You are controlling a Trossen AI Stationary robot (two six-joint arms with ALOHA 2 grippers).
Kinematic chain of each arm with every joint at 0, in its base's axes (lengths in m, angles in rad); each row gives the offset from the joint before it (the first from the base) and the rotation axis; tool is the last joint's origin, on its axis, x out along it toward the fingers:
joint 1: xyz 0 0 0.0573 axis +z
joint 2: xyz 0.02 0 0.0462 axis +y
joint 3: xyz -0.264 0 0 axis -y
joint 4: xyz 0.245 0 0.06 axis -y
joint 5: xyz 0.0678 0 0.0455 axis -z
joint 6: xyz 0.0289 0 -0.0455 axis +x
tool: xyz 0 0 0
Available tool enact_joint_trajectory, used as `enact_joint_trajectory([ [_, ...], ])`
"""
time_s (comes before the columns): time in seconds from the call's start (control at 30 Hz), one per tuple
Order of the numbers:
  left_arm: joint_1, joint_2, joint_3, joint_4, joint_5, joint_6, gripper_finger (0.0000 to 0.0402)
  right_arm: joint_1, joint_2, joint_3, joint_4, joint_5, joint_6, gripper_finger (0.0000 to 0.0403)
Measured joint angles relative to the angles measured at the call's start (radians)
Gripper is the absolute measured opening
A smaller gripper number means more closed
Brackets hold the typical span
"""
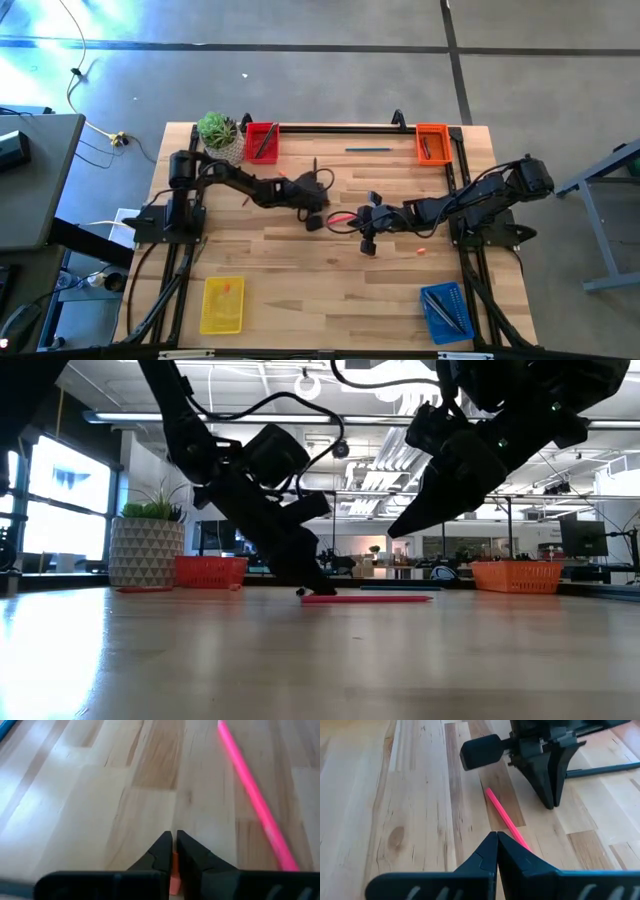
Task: Sort crayons/erasers/pens/pencils in bins
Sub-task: Put the orange pencil eraser cap into the yellow bin
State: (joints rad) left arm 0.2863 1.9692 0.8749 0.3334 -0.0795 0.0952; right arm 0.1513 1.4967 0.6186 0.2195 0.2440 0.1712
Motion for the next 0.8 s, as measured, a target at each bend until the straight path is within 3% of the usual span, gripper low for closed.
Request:
enact_joint_trajectory([
  [0.2, -0.014, -0.089, -0.008, -0.143, -0.024, 0.005, 0.0003, 0.000, 0.000, 0.000, 0.004, 0.001, -0.005, 0.0000],
  [0.37, -0.105, -0.260, -0.011, -0.337, -0.022, -0.033, 0.0001, 0.000, 0.000, 0.000, 0.004, 0.001, -0.005, 0.0000],
  [0.6, -0.377, -0.512, -0.014, -0.669, -0.133, -0.164, 0.0000, 0.000, 0.000, 0.000, 0.007, 0.027, -0.015, 0.0000],
  [0.8, -0.641, -0.617, -0.014, -0.853, -0.260, -0.363, 0.0000, 0.000, 0.000, 0.000, 0.018, 0.037, -0.015, 0.0000],
])
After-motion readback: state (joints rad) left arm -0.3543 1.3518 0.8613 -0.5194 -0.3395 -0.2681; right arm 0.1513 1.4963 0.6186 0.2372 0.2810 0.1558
